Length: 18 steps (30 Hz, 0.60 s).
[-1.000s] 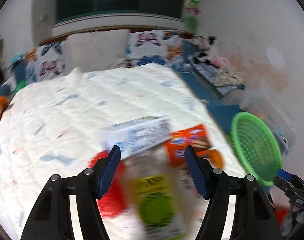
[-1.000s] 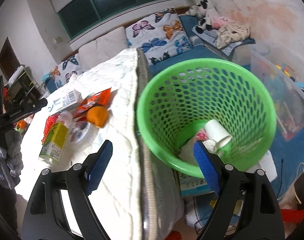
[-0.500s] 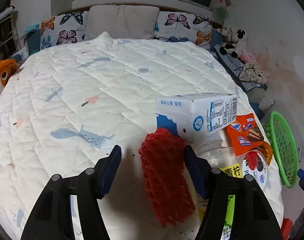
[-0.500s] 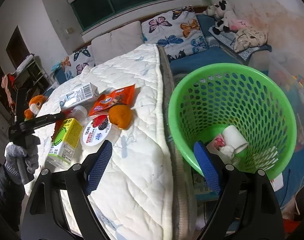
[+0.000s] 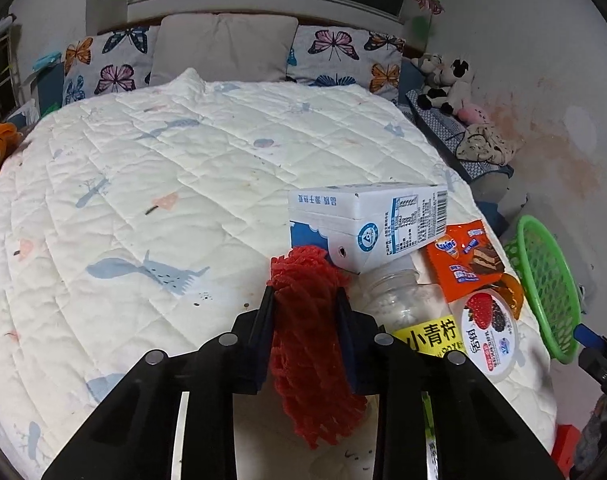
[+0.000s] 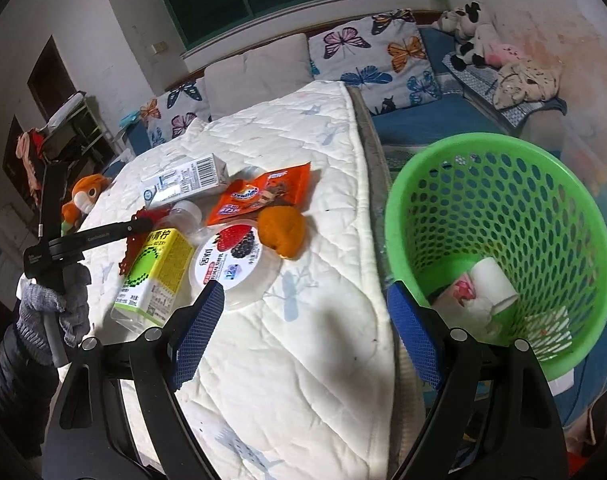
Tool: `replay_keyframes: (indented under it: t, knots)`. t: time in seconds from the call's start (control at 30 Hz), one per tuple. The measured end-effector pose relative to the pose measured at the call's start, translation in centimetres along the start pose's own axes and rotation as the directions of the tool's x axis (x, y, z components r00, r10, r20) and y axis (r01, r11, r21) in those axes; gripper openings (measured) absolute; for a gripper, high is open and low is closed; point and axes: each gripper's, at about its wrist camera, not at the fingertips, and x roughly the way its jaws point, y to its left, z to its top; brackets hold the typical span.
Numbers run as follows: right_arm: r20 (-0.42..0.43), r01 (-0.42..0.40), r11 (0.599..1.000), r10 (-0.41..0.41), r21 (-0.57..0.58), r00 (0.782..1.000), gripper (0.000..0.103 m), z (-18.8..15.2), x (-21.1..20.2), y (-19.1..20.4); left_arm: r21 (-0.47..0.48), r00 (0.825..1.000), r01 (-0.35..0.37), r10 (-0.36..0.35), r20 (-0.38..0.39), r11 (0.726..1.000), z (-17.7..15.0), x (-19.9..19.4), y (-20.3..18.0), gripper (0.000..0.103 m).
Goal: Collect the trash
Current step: 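Grasp the red mesh net with the left tool while the right tool grasps the orange peel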
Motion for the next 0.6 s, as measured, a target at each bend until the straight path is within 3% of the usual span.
replay_keyframes:
  t: [0.37, 0.6]
  knots:
    - [-0.028, -0.062, 0.998, 0.063, 0.006, 0.998, 0.083, 1.6, 3.4, 0.7, 0.006, 0.999, 0.020, -0.020, 0.048, 1.000, -1.0, -3.7, 0.0, 0.028]
    - [-0.054, -0.106, 0.991, 0.110, 0.084, 0.992, 0.075, 2.9, 6.5, -0.1, -0.014, 0.996, 0.028, -0.027, 0.090, 1.000, -1.3, -6.4, 0.9, 0.028]
